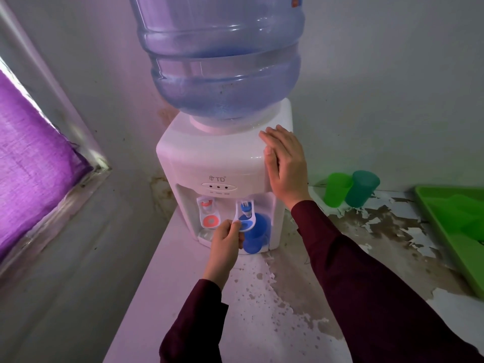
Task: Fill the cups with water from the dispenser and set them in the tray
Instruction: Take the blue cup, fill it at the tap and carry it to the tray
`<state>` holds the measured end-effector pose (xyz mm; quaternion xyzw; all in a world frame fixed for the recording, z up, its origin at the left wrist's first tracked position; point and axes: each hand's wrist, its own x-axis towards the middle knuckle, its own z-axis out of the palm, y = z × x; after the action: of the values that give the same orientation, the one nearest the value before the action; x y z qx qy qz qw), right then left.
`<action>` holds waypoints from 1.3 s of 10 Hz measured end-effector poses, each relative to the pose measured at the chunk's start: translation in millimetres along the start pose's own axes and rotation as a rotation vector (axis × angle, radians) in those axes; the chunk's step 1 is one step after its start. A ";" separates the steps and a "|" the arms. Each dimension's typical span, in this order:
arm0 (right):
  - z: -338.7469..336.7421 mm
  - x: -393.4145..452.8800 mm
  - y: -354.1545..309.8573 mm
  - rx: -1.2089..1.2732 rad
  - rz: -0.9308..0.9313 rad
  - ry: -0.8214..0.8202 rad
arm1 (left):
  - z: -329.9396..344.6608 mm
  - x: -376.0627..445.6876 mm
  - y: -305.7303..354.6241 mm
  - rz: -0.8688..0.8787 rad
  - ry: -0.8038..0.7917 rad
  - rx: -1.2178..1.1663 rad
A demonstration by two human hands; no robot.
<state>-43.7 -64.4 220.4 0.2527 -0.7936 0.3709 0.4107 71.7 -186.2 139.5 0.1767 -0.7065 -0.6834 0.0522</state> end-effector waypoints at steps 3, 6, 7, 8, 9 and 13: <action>-0.5 -0.4 0.2 0.000 0.009 -0.009 | 0.5 0.2 0.0 -0.014 -0.003 0.014; -0.1 0.1 -0.4 0.002 0.014 -0.004 | -0.2 0.0 0.2 -0.009 0.006 0.032; 0.3 0.7 0.0 0.007 0.014 0.005 | 0.2 -0.4 0.4 -0.003 0.010 0.026; -0.2 -0.1 0.6 0.001 0.012 0.007 | 0.6 0.2 1.0 -0.001 0.012 0.029; -1.2 -0.6 0.7 0.001 0.012 -0.002 | 0.7 0.5 -0.2 -0.004 0.011 0.018; -1.3 -0.7 -0.4 -0.009 0.011 -0.003 | 1.3 3.8 -3.6 0.002 0.031 0.014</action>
<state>-42.5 -63.5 220.4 0.2469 -0.7972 0.3695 0.4085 68.5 -186.3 135.2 0.1869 -0.7106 -0.6754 0.0629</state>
